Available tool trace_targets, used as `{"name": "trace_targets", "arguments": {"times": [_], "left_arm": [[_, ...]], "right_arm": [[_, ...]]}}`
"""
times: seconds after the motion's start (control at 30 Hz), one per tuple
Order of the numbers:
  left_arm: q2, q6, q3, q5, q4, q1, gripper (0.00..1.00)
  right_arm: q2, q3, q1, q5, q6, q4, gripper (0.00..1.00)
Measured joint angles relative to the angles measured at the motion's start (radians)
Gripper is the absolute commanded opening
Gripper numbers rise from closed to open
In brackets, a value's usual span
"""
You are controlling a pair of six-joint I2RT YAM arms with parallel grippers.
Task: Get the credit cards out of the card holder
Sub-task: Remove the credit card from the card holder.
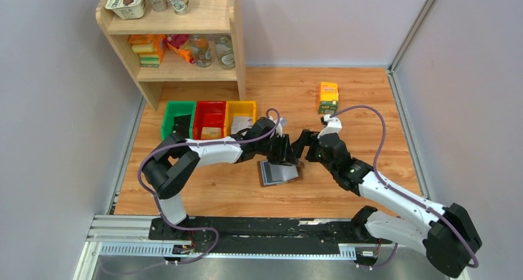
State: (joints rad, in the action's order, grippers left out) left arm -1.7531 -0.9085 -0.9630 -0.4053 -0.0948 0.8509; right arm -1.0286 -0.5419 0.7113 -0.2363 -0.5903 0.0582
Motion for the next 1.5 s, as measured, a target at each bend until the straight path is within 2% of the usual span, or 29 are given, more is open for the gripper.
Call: {"name": "trace_targets", "arguments": {"times": [0.3,0.43,0.53,0.7,0.93,1.13,1.5], "left_arm": [[-0.087,0.053,-0.127,-0.011,0.002,0.009,0.41],[-0.003,0.103,-0.119,0.080,0.079,0.006,0.46],[0.145,0.114,-0.044,0.161,0.144,-0.019,0.47],[0.360,0.102,0.146,0.277,0.222,-0.105,0.50],[0.398,0.040,0.319,0.354,0.289,-0.125,0.52],[0.400,0.018,0.337,0.372,0.289,-0.125,0.52],[0.400,0.005,0.337,0.357,0.262,-0.125,0.52]], "right_arm": [[0.179,0.019,0.017,-0.087,0.055,0.099,0.83],[0.201,0.009,0.019,-0.084,0.085,0.156,0.80],[0.177,-0.012,0.019,-0.046,0.102,0.182,0.80],[0.040,-0.090,0.061,0.034,0.116,0.200,0.83],[-0.285,-0.285,0.251,0.010,0.113,0.275,0.89],[-0.478,-0.372,0.298,-0.006,0.087,0.344,0.92],[-0.607,-0.414,0.265,0.008,0.029,0.443,0.89]]}}
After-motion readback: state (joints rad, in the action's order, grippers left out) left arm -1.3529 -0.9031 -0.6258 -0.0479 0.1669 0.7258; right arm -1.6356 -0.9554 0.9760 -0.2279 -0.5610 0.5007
